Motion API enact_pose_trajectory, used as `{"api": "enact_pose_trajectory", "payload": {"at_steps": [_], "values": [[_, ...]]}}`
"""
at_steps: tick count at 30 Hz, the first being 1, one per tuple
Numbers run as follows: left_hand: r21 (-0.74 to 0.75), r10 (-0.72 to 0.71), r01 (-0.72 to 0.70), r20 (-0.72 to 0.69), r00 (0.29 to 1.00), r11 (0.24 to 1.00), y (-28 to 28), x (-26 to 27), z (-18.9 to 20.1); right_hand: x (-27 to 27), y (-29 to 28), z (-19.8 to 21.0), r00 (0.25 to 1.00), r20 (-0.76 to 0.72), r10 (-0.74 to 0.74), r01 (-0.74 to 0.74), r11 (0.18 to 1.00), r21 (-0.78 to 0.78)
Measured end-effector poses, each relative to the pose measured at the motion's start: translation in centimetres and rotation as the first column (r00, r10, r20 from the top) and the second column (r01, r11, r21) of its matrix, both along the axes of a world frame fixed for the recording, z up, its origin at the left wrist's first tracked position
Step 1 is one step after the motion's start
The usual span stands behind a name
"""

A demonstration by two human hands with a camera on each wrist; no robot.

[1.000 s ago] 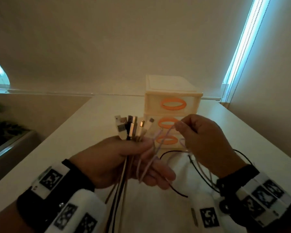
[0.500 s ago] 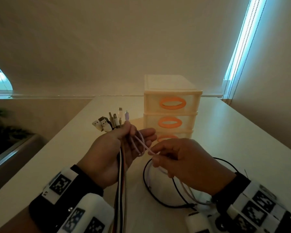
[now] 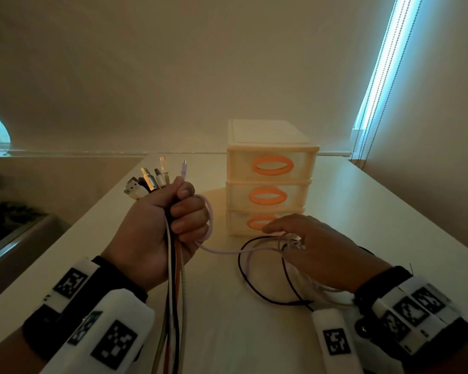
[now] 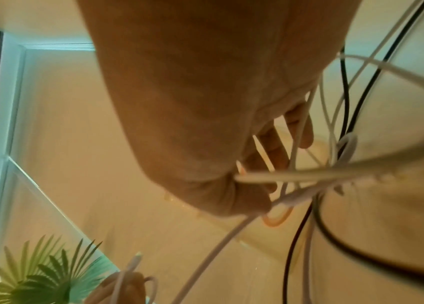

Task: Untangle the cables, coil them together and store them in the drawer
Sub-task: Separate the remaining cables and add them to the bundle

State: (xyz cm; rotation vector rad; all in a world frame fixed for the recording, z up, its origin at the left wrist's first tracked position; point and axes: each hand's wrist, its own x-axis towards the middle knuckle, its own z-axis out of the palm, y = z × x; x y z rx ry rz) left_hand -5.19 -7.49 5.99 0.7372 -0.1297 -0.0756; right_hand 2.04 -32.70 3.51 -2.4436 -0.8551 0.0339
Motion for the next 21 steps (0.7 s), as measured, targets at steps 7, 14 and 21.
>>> {"api": "enact_pose_trajectory", "payload": {"at_steps": [7,14,21], "values": [[0.022,0.107,-0.106,-0.014,0.994,0.994,2.7,0.8,0.1,0.8,-2.5,1.5,0.992,-0.032,-0.120,0.120,0.993,0.006],[0.040,0.122,-0.120,-0.043,0.992,0.992,4.0,1.3,-0.4,3.4,-5.4,1.6,0.897,-0.266,-0.353,0.440,0.671,0.596],[0.054,0.215,-0.212,-0.047,0.976,0.976,5.6,1.3,0.2,5.8,-7.4,0.4,0.654,-0.738,-0.170,0.755,0.072,0.652]]}}
